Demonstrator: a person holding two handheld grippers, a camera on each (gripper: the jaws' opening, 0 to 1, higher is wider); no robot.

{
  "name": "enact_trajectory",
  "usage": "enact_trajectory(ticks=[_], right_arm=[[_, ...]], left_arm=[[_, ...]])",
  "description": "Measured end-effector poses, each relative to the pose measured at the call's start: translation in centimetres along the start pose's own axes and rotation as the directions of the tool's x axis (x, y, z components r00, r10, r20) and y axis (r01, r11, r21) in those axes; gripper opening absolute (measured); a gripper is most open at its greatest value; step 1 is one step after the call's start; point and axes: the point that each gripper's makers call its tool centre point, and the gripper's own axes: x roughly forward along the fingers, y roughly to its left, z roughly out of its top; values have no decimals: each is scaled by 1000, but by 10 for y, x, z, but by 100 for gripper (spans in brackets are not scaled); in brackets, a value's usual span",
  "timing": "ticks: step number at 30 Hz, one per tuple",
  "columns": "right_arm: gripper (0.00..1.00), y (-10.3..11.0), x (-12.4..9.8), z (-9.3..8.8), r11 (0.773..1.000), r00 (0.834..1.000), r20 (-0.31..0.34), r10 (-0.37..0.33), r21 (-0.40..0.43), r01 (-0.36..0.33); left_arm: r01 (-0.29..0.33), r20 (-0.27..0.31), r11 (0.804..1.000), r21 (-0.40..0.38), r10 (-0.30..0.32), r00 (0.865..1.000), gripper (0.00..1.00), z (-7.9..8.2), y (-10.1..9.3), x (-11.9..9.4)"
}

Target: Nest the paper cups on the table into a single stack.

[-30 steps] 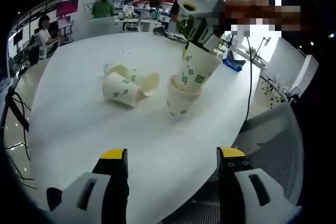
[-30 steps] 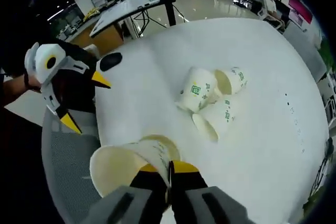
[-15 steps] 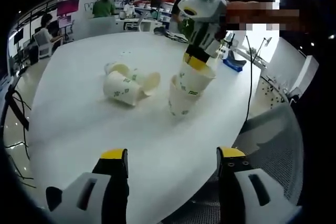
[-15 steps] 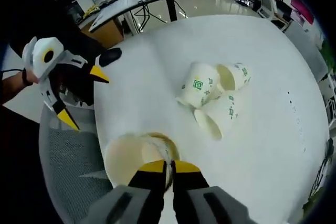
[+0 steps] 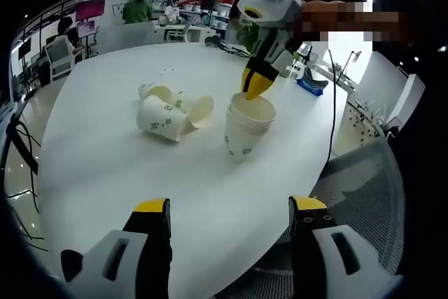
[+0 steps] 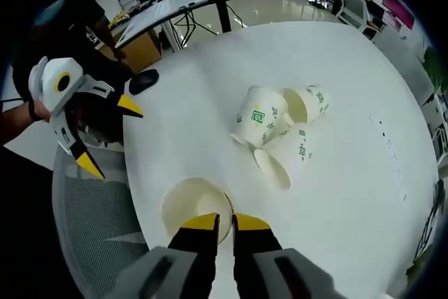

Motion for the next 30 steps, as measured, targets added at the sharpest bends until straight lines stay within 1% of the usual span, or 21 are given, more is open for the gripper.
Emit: enact_trajectory(ticks=[3,9,12,14,17,19,21,23,27,30], right_arm=[[6,-2,-1,0,1000,1000,3,-2,3,2],[10,-7,-1,2,999,1000,30,-8,33,7],[11,-10,-2,4,999,999,38,-12,32,11],[11,-11,-3,5,999,999,48,-16,33,15],[12,-14,-6,9,998,996,85,-30,55,26],[13,-19,-5,12,997,994,104,-45,72,38],[13,-17,-6,12,995,991,123,-59,84,49],[13,-22,-6,13,994,987,144,-73,95,59],[15,-26,-7,9,988,978,176,-110,128,87],[19,-38,-2,13,981,969,205,-139,159,107]], left_arm=[[-1,-2,1000,-1,1,1000,67,-1,0,-1],[-3,-2,1000,-5,3,1000,67,-3,0,-2],[-3,-2,1000,-5,3,1000,67,-4,0,-3],[-5,-2,1000,-7,5,1000,67,-4,-1,-3],[-6,0,1000,-7,6,1000,67,-4,-2,-3],[-7,0,1000,-8,7,1000,67,-4,-2,-4],[-8,0,1000,-10,8,1000,67,-6,-2,-4],[-9,-2,1000,-11,9,1000,66,-7,-1,-5],[-8,-5,1000,-11,8,1000,66,-9,-2,-5],[-7,-8,1000,-8,7,1000,66,-11,-3,-6]])
